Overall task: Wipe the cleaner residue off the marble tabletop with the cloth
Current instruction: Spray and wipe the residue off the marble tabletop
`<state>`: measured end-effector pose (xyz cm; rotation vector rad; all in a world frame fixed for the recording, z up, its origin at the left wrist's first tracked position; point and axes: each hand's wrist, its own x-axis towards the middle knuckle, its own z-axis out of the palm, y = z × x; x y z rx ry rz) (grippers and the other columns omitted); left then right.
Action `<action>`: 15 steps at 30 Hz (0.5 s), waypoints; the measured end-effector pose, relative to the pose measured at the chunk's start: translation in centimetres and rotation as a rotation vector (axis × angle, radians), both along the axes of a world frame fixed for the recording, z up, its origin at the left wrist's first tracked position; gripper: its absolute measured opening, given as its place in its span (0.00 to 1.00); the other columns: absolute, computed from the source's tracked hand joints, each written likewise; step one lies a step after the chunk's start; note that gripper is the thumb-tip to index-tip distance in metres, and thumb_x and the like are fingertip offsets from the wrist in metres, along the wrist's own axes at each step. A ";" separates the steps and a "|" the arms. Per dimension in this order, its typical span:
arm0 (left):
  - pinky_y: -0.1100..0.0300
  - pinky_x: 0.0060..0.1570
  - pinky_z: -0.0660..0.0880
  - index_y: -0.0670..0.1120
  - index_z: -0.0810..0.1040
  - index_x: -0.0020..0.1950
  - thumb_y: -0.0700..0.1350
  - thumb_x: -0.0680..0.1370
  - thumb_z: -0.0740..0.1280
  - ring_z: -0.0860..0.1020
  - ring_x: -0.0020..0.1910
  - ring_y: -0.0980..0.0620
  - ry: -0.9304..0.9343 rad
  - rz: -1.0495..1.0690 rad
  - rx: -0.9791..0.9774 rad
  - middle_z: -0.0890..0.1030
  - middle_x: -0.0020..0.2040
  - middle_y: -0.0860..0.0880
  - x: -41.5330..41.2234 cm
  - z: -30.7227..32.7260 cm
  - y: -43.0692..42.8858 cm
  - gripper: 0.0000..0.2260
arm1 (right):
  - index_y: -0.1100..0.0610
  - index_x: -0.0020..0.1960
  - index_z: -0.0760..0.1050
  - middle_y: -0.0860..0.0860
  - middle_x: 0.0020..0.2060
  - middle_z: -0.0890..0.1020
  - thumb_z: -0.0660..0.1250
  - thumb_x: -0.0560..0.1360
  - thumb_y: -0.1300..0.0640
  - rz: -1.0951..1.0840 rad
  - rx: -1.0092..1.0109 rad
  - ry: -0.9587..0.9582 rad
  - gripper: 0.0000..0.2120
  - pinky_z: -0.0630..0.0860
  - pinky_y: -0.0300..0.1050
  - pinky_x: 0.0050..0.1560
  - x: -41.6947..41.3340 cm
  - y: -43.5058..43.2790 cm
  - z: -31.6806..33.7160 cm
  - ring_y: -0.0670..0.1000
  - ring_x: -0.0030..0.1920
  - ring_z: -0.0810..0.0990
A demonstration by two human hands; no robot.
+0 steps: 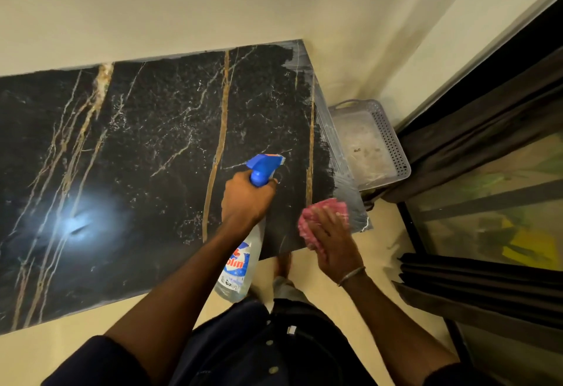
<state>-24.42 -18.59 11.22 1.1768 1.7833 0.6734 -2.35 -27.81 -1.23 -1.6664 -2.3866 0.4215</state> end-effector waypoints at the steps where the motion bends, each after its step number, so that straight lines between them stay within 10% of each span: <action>1: 0.52 0.44 0.80 0.48 0.77 0.44 0.47 0.74 0.70 0.80 0.37 0.50 -0.017 -0.002 -0.001 0.80 0.36 0.48 0.4 0.0 0.3 0.05 | 0.53 0.76 0.60 0.54 0.76 0.61 0.58 0.75 0.55 -0.075 -0.026 -0.023 0.29 0.59 0.64 0.73 1.8 0.2 0.0 0.57 0.77 0.52; 9: 0.55 0.43 0.79 0.46 0.78 0.49 0.47 0.75 0.71 0.80 0.37 0.52 -0.032 -0.019 0.008 0.80 0.37 0.49 2.1 -0.1 2.4 0.07 | 0.57 0.75 0.61 0.61 0.74 0.62 0.54 0.74 0.53 -0.530 -0.135 0.012 0.29 0.55 0.66 0.73 -0.1 1.1 0.2 0.63 0.76 0.56; 15: 0.51 0.45 0.81 0.47 0.78 0.48 0.49 0.74 0.71 0.81 0.39 0.50 -0.018 -0.010 0.000 0.81 0.38 0.48 3.0 -0.4 3.1 0.07 | 0.54 0.78 0.56 0.55 0.78 0.56 0.55 0.76 0.53 0.016 -0.111 0.010 0.30 0.55 0.65 0.73 -2.0 1.9 -0.2 0.58 0.78 0.49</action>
